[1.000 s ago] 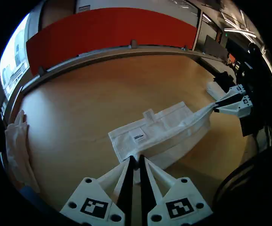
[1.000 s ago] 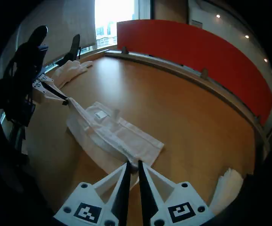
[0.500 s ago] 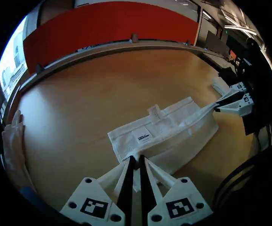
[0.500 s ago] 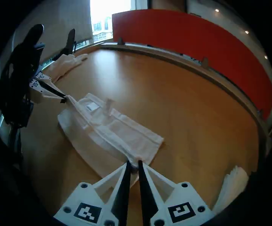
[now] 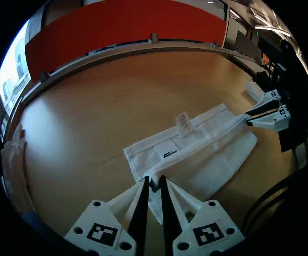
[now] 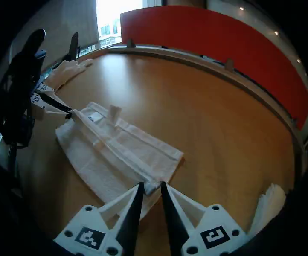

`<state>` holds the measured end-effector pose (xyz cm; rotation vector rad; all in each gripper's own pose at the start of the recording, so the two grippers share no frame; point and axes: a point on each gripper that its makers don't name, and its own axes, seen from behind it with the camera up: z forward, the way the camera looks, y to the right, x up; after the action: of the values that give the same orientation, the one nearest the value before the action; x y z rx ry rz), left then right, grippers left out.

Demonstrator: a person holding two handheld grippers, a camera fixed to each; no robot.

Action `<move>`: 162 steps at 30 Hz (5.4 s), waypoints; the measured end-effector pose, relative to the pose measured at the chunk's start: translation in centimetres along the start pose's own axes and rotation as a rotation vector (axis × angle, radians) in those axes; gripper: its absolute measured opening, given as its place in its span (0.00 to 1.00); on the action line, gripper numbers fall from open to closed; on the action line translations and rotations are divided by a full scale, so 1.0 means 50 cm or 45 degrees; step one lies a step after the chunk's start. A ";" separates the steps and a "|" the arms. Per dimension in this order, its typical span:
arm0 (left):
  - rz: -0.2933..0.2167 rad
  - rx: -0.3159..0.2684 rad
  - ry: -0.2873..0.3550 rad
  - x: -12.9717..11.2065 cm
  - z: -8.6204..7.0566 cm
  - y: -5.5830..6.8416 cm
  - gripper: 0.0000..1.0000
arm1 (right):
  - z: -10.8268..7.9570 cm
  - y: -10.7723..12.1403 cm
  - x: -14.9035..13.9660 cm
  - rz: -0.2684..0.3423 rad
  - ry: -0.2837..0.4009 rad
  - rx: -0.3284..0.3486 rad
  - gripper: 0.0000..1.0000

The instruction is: Fold towel

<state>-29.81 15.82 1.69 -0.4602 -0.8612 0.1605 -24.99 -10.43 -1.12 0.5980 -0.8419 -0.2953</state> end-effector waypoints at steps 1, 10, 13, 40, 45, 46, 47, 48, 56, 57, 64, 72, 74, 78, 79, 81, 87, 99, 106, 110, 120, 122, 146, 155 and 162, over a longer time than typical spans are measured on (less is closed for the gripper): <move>0.004 0.003 -0.002 0.000 0.003 -0.001 0.27 | 0.002 0.002 0.001 -0.001 0.001 -0.006 0.40; 0.050 0.040 -0.016 0.001 0.023 -0.016 0.38 | 0.015 0.024 0.010 -0.002 0.005 -0.050 0.69; 0.065 0.053 -0.012 0.008 0.025 -0.022 0.38 | 0.018 0.031 0.016 -0.003 0.008 -0.060 0.70; -0.027 0.053 0.028 0.059 -0.005 -0.051 0.95 | -0.014 0.055 0.065 0.021 0.093 -0.117 0.98; -0.046 0.051 0.034 0.053 -0.016 -0.046 0.95 | -0.028 0.045 0.059 0.020 0.098 -0.117 0.98; -0.048 0.052 0.035 0.052 -0.019 -0.045 0.95 | -0.031 0.043 0.057 0.021 0.098 -0.117 0.98; -0.049 0.053 0.037 0.051 -0.022 -0.045 0.96 | -0.034 0.041 0.055 0.023 0.097 -0.118 0.98; -0.050 0.054 0.038 0.050 -0.025 -0.044 0.95 | -0.036 0.040 0.054 0.024 0.097 -0.118 0.98; -0.093 0.061 0.047 0.029 -0.053 -0.037 0.95 | -0.055 0.017 0.031 0.042 0.098 -0.109 0.98; -0.100 0.061 0.047 0.024 -0.056 -0.036 0.95 | -0.057 0.015 0.027 0.043 0.097 -0.108 0.98; -0.133 0.076 0.036 -0.015 -0.080 -0.030 0.96 | -0.076 -0.008 -0.006 0.046 0.084 -0.102 0.98; -0.176 0.084 0.024 -0.055 -0.094 -0.020 0.96 | -0.088 -0.021 -0.030 0.063 0.076 -0.098 0.98; -0.182 0.088 0.024 -0.061 -0.097 -0.019 0.95 | -0.088 -0.022 -0.033 0.062 0.073 -0.096 0.98; -0.197 0.101 0.027 -0.071 -0.107 -0.019 0.96 | -0.086 -0.027 -0.041 0.050 0.065 -0.085 0.98; -0.202 0.106 0.029 -0.074 -0.110 -0.020 0.96 | -0.085 -0.028 -0.042 0.046 0.063 -0.080 0.98; -0.212 0.116 0.031 -0.079 -0.118 -0.023 0.96 | -0.082 -0.031 -0.043 0.037 0.060 -0.070 0.98; -0.258 0.157 0.037 -0.101 -0.150 -0.036 0.96 | -0.076 -0.038 -0.049 -0.003 0.045 -0.035 0.98; -0.390 0.239 0.046 -0.158 -0.210 -0.060 0.95 | -0.062 -0.053 -0.050 -0.094 0.009 0.028 0.98; -0.403 0.272 0.044 -0.175 -0.231 -0.071 0.95 | -0.053 -0.062 -0.068 -0.130 -0.034 0.070 0.89; -0.413 0.280 0.042 -0.183 -0.240 -0.073 0.95 | -0.051 -0.064 -0.086 -0.146 -0.073 0.095 0.75; -0.421 0.287 0.040 -0.196 -0.249 -0.073 0.96 | -0.048 -0.060 -0.119 -0.157 -0.147 0.122 0.54; -0.423 0.287 0.042 -0.196 -0.251 -0.073 0.96 | -0.047 -0.061 -0.119 -0.155 -0.148 0.126 0.52; -0.416 0.287 0.041 -0.202 -0.252 -0.070 0.96 | -0.052 -0.068 -0.102 -0.178 -0.125 0.159 0.05; -0.413 0.289 0.052 -0.189 -0.252 -0.074 0.95 | -0.082 -0.067 -0.027 -0.154 -0.023 0.114 0.04; -0.405 0.292 0.062 -0.178 -0.256 -0.079 0.95 | -0.113 -0.057 0.030 -0.186 0.040 0.078 0.04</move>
<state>-26.00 5.33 -9.86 -0.1090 -0.8452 -0.0449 -19.73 -11.26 -4.83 0.7208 -0.7804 -0.3927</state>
